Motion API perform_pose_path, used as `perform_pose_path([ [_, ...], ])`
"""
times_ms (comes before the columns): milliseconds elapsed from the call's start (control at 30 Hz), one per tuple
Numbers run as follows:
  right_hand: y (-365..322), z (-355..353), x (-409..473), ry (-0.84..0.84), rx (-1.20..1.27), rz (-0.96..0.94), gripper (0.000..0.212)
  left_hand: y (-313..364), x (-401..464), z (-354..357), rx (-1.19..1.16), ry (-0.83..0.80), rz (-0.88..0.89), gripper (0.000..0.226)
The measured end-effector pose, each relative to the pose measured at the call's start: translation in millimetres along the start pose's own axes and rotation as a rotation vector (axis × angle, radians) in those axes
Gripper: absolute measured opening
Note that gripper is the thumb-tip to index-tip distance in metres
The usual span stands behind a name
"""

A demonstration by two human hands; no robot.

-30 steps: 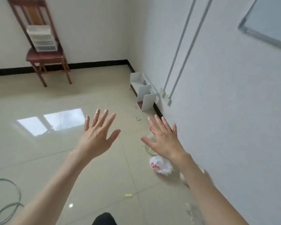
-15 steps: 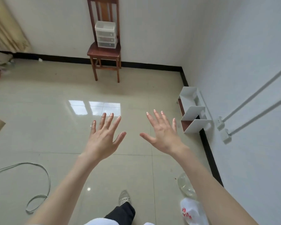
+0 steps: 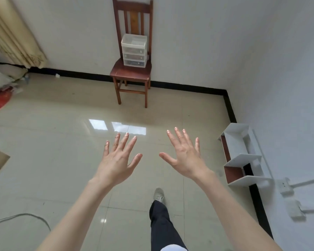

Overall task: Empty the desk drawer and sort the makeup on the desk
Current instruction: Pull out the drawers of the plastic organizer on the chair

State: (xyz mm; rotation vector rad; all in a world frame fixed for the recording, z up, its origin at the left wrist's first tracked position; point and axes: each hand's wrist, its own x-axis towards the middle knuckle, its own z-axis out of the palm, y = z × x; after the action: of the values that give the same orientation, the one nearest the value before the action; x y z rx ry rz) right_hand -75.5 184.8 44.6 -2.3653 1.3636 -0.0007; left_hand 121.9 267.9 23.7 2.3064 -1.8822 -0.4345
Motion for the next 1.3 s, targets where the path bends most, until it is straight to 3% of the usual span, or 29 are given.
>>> perform_pose_path([
  [233,18,-55,175,0.012,-0.056,-0.063,0.075,-20,179,-44,-0.061,0.054,-0.026,0.063],
  [367,14,-84,269,-0.013,-0.118,-0.111,0.075,-33,261,-68,-0.070,0.088,-0.001,0.080],
  [533,-1,-103,375,-0.031,-0.116,-0.145,0.074,-75,347,-86,-0.071,0.051,-0.071,0.065],
  [667,-18,-107,464,-0.048,-0.113,-0.132,0.074,-121,419,-98,-0.080,0.035,-0.076,0.077],
  [833,-57,-104,585,-0.032,-0.064,-0.091,0.074,-195,524,-123,-0.061,-0.008,-0.063,0.064],
  [1133,-99,-115,747,-0.022,0.008,0.026,0.072,-274,689,-166,-0.103,-0.049,0.039,0.078],
  [1300,-86,-118,819,-0.045,0.016,0.072,0.070,-297,758,-161,-0.079,-0.149,0.014,0.062],
])
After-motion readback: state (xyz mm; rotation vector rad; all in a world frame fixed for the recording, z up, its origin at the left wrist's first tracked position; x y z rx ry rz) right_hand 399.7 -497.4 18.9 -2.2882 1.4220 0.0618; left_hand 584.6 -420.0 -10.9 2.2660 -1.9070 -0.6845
